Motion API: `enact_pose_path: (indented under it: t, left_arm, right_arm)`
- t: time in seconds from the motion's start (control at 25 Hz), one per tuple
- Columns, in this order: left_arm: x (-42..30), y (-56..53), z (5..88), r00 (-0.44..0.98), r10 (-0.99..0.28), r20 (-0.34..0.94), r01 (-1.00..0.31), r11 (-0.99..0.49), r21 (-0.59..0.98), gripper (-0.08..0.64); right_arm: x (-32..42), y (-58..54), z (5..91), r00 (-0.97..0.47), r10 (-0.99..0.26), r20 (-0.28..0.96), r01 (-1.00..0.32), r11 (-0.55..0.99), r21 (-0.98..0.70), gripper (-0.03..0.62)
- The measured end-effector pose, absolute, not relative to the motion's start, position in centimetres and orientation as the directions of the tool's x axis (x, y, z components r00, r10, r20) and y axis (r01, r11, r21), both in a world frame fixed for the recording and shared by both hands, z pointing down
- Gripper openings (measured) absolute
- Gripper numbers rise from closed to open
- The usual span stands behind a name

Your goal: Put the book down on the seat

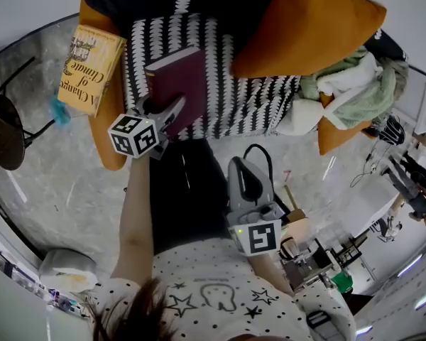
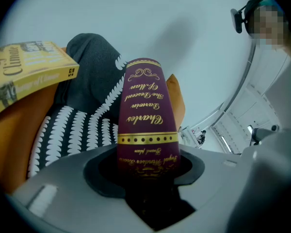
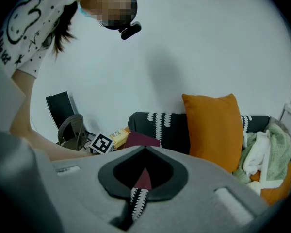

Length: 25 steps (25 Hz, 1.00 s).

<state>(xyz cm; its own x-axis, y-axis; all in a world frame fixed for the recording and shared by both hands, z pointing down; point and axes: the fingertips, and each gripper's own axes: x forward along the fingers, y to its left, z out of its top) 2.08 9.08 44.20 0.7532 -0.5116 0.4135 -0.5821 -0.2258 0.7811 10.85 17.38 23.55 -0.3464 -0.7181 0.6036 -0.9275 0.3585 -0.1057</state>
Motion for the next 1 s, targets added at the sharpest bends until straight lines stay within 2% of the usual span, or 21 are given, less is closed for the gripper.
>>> enact_pose_path:
  t: [0.36,0.68,1.0]
  left_arm:
    - [2.2,8.6,49.2,0.765,-0.467,0.443,-0.581,-0.205,0.787,0.232]
    - [3.2,8.1,53.6,0.806,-0.416,0.420,-0.519,-0.157,0.840,0.230]
    - [3.1,8.0,58.5,0.826,-0.363,0.432,-0.469,-0.016,0.883,0.229]
  right_arm:
    - [11.7,17.1,26.2,-0.315,-0.702,0.639,-0.936,0.340,-0.088,0.002]
    - [11.3,17.4,28.5,-0.303,-0.665,0.683,-0.937,0.340,-0.084,0.002]
    - [11.3,17.2,29.9,-0.282,-0.654,0.702,-0.944,0.321,-0.081,0.002]
